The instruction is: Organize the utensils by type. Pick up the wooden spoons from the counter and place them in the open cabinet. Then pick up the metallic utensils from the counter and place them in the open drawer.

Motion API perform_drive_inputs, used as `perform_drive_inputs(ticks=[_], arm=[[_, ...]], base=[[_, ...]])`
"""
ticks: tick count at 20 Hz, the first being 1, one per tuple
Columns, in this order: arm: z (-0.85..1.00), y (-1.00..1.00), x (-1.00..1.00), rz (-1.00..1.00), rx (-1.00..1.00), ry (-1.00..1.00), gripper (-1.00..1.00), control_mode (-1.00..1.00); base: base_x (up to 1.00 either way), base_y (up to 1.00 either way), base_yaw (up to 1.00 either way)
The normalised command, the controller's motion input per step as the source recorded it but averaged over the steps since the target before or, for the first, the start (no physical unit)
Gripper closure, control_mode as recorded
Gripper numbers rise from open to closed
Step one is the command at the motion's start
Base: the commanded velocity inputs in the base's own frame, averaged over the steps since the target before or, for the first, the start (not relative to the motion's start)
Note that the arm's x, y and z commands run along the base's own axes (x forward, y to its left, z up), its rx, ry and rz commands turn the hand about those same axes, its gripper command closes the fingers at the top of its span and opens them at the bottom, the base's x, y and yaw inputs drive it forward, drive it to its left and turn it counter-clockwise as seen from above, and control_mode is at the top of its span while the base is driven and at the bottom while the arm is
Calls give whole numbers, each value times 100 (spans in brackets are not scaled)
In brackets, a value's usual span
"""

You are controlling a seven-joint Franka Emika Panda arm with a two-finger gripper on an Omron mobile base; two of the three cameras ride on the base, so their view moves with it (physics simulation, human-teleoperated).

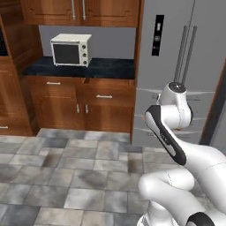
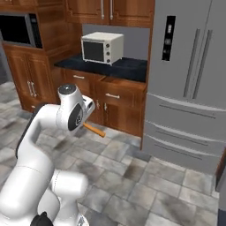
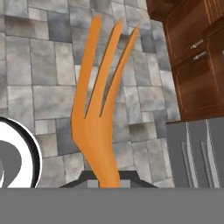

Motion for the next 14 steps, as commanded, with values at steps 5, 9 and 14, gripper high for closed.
perform_drive_inputs(ticks=[5,9,14], arm=[[0,0,0,0,0,0,100,100],[0,0,0,0,0,0,100,100],[0,0,0,0,0,0,100,100]], base=[[100,3,20],[100,33,13],[100,52,7]])
